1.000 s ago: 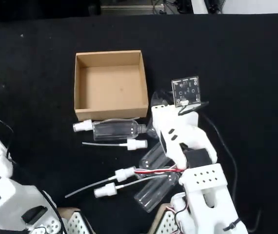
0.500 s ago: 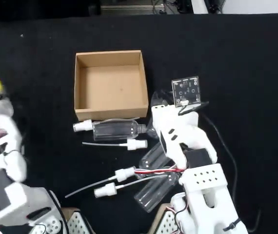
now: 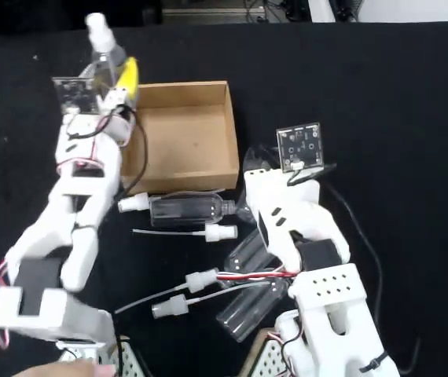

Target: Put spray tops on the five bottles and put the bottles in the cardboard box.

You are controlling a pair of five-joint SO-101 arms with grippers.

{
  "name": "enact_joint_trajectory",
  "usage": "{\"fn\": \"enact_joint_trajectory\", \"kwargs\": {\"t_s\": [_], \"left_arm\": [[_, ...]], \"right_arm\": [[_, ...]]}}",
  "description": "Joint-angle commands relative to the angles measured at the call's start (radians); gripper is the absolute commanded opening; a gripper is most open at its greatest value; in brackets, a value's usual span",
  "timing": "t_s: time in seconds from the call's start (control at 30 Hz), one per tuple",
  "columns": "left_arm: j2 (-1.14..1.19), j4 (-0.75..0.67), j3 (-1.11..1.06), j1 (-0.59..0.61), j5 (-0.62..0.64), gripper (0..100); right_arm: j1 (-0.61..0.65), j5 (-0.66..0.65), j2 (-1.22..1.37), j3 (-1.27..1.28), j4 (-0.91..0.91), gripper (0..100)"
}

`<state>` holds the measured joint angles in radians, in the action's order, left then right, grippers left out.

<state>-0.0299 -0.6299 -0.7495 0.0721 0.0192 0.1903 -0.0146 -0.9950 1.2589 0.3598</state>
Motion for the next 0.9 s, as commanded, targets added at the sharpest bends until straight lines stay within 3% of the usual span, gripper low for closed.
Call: {"fn": "enact_joint_trajectory", "kwargs": {"t_s": [0.0, 0.2, 0.3, 0.73, 0.87], "left_arm": [[0.196, -0.163, 0.151, -0.044, -0.005, 3], [0.468, -0.460, 0.222, -0.047, -0.005, 3], [0.549, -0.532, 0.237, -0.062, -0.005, 3], [0.612, -0.520, 0.237, -0.071, 0.002, 3], [0.611, -0.342, 0.266, -0.073, 0.003, 3]], "right_arm": [[-0.023, -0.003, -0.039, -0.002, -0.031, 3.6], [-0.023, -0.003, -0.039, -0.002, -0.031, 3.6], [-0.023, -0.003, -0.039, -0.004, -0.031, 3.6], [-0.023, -0.003, -0.042, -0.005, -0.031, 3.6], [-0.023, -0.003, -0.044, -0.005, -0.031, 3.6]]}}
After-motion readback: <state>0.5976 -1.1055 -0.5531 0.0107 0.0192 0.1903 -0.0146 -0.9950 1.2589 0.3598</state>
